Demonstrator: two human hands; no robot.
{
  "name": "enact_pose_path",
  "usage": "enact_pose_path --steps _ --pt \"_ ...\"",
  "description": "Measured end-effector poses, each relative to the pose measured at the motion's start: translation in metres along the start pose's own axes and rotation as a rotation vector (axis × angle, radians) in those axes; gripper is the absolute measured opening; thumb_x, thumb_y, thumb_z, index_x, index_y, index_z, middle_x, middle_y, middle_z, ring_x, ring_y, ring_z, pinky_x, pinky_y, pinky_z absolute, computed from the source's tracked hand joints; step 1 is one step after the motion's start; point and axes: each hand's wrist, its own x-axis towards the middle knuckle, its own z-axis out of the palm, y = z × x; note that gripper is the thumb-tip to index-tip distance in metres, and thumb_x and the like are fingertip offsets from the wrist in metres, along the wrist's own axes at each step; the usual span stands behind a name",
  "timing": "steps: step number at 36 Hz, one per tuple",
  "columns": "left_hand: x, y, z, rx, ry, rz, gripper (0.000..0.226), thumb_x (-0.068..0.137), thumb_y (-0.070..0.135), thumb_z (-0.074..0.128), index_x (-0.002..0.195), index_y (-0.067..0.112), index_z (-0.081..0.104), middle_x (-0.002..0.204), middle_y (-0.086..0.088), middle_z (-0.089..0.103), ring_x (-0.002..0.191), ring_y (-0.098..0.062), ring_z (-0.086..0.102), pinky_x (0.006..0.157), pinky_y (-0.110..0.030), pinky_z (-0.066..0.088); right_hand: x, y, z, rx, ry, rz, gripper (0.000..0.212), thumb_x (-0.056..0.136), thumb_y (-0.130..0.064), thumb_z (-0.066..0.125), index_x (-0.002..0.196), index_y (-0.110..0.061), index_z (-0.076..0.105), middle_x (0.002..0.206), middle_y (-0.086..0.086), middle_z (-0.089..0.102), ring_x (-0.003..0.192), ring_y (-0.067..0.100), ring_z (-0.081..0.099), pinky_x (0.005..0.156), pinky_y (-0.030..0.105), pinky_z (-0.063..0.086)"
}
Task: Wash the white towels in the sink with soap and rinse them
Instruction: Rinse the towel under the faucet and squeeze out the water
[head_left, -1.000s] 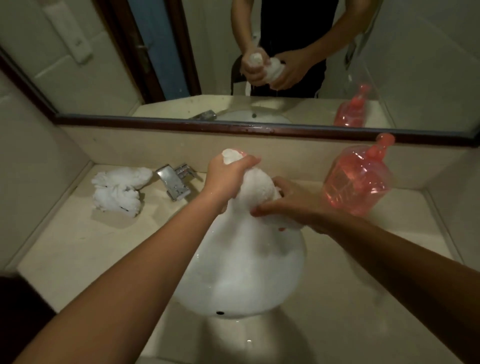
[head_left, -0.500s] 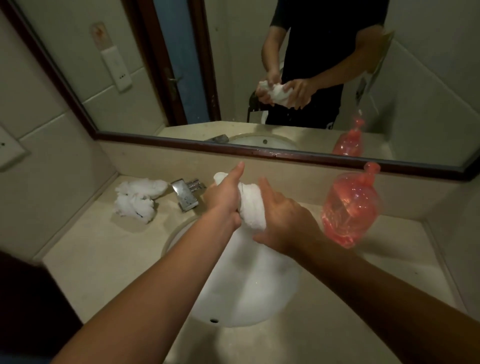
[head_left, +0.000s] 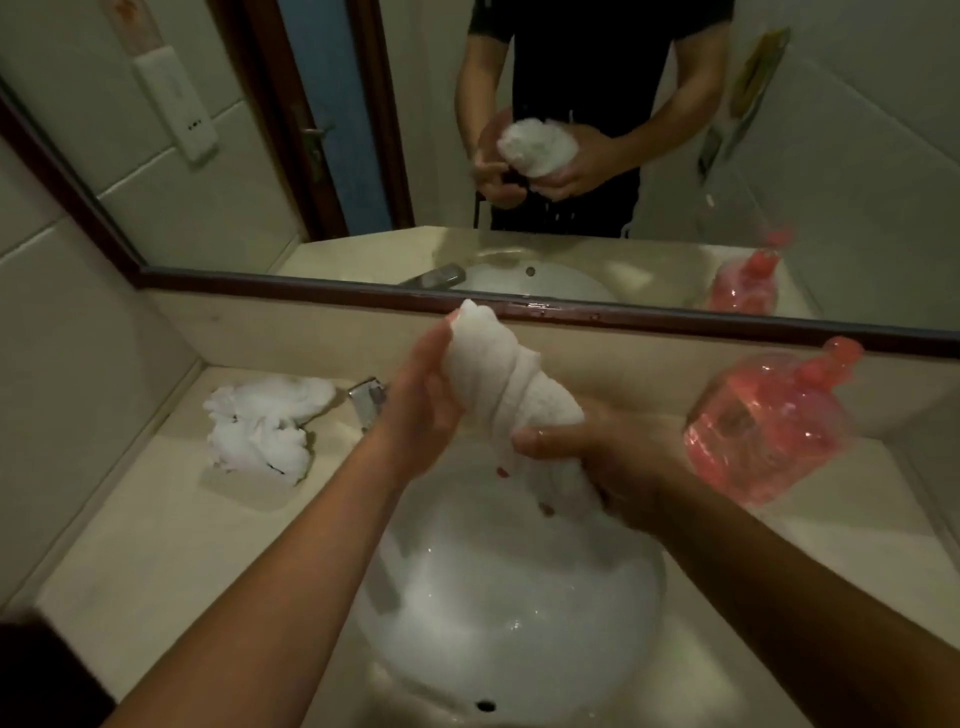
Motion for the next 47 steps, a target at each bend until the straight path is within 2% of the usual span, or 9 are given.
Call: enact_pose_path --steps 4,7,11,17,21,27,30,35,47 --pt "0.02 0.011 -0.01 -0.115 -0.187 -0.022 0.108 0.061 0.06 0.096 0.151 0.031 0.044 0.16 -0.016 0.048 0.142 -0.035 0.055 0.106 -0.056 0.055 0.025 0.005 0.032 0.278 -0.084 0.059 0.086 0.06 -0.046 0.09 0.136 -0.015 0.062 0.102 0.013 0.076 0.079 0.03 0.074 0.05 0.033 0.055" --pt "0.035 0.016 -0.027 -0.167 -0.236 -0.056 0.092 0.062 0.056 0.098 0.135 0.022 0.054 0.158 -0.018 0.051 0.145 -0.036 0.051 0.114 -0.061 0.045 0.038 0.007 0.042 0.397 -0.137 0.109 0.081 0.047 -0.062 0.097 0.113 -0.017 0.083 0.112 0.017 0.077 0.085 0.031 0.077 0.056 0.032 0.058" --pt "0.047 0.01 -0.05 -0.177 -0.346 -0.142 0.138 0.064 0.073 0.088 0.166 0.009 0.021 0.172 -0.013 0.029 0.161 -0.035 0.022 0.126 -0.062 0.027 0.044 0.015 0.047 0.466 -0.244 0.168 0.081 0.056 -0.074 0.087 0.117 -0.021 0.083 0.126 0.014 0.076 0.108 0.028 0.076 0.071 0.033 0.06" --pt "0.05 -0.006 -0.062 -0.348 -0.5 -0.169 0.101 0.071 0.062 0.09 0.155 0.028 0.048 0.166 -0.012 0.043 0.154 -0.033 0.039 0.117 -0.064 0.041 0.046 0.036 0.061 0.705 -0.289 0.173 0.077 0.073 -0.067 0.083 0.131 -0.019 0.075 0.137 0.014 0.07 0.108 0.037 0.075 0.052 0.028 0.058" --pt "0.054 0.004 -0.061 -0.23 -0.433 -0.154 0.035 0.071 0.043 0.095 0.098 0.026 0.08 0.105 -0.001 0.077 0.106 -0.028 0.074 0.098 -0.058 0.056 0.045 0.036 0.057 0.743 -0.134 0.141 0.077 0.059 -0.047 0.099 0.127 -0.02 0.076 0.123 0.016 0.073 0.083 0.034 0.076 0.047 0.026 0.051" --pt "0.054 0.016 -0.052 -0.117 -0.295 -0.259 0.035 0.089 0.045 0.07 0.07 0.017 0.073 0.077 -0.003 0.073 0.075 -0.021 0.073 0.072 -0.035 0.061 0.037 0.026 0.037 0.565 -0.186 0.125 0.098 0.05 -0.037 0.107 0.134 -0.009 0.066 0.121 0.02 0.068 0.077 0.025 0.069 0.052 0.029 0.057" --pt "0.054 0.021 -0.041 -0.055 -0.246 -0.321 0.036 0.091 0.041 0.064 0.071 0.011 0.065 0.075 -0.008 0.07 0.069 -0.023 0.07 0.069 -0.035 0.061 0.031 0.008 0.031 0.307 -0.112 0.185 0.099 0.046 -0.021 0.103 0.132 -0.004 0.058 0.109 0.018 0.071 0.074 0.024 0.067 0.052 0.031 0.055" --pt "0.055 0.018 -0.025 0.149 -0.112 -0.38 0.025 0.091 0.029 0.07 0.073 0.014 0.062 0.077 -0.01 0.064 0.065 -0.022 0.068 0.062 -0.033 0.059 0.027 -0.003 0.036 0.006 0.051 0.295 0.042 0.066 -0.012 0.082 0.103 -0.005 0.063 0.069 0.005 0.067 0.058 0.018 0.062 0.045 0.027 0.046" --pt "0.065 -0.032 -0.002 0.408 0.253 -0.103 0.015 0.076 0.021 0.077 0.077 0.016 0.063 0.077 -0.014 0.068 0.077 -0.039 0.072 0.079 -0.064 0.061 0.043 0.042 0.026 -0.19 0.422 0.244 0.023 0.078 -0.021 0.083 0.088 -0.009 0.066 0.061 0.011 0.061 0.048 0.024 0.051 0.044 0.025 0.036"
